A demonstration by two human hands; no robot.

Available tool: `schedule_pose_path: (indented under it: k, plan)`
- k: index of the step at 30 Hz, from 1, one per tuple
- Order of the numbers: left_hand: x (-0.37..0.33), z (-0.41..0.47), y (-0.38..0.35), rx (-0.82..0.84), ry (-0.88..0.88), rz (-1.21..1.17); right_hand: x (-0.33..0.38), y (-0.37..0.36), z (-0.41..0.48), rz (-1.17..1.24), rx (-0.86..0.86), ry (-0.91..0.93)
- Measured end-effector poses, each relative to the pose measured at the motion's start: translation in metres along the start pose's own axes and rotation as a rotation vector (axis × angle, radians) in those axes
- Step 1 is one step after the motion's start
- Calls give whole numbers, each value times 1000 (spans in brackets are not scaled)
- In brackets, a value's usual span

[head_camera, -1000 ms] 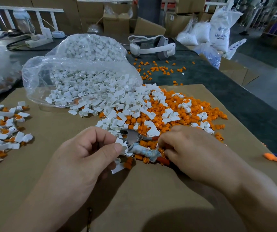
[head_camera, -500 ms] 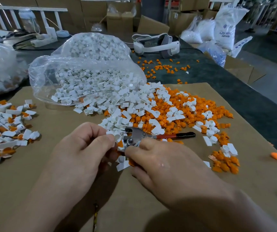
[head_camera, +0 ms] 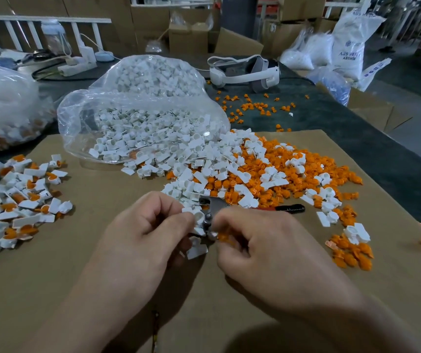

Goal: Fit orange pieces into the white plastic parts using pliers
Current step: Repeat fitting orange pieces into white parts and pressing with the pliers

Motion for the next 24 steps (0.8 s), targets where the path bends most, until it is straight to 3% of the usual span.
schedule_pose_path:
  k: [3,5,12,20,24]
  plan:
    - [2,0,-6,62,33,-144,-12,-4,1,557,74,-201]
    - [1,-1,-10,92,34,-217,-14,-9,2,789,144,-265]
    - [1,-1,-10,28,45,-424,-14,-5,6,1058,136,-188]
    - [-5,-2,-9,27,-45,-379,-14,-7,9,1156,141,-198]
    - [-7,-4,-10,24,-67,-474,-10,-9,10,1460,254,-294]
Point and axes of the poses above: each hand's wrist, its own z-axis towards the middle knuckle, its own y-axis out of the back of the hand, x = y × z, the point moved 5 cm from there along z, towards the middle knuckle, and after that the axes turned 4 degrees about -y, right-handed, at the moved point
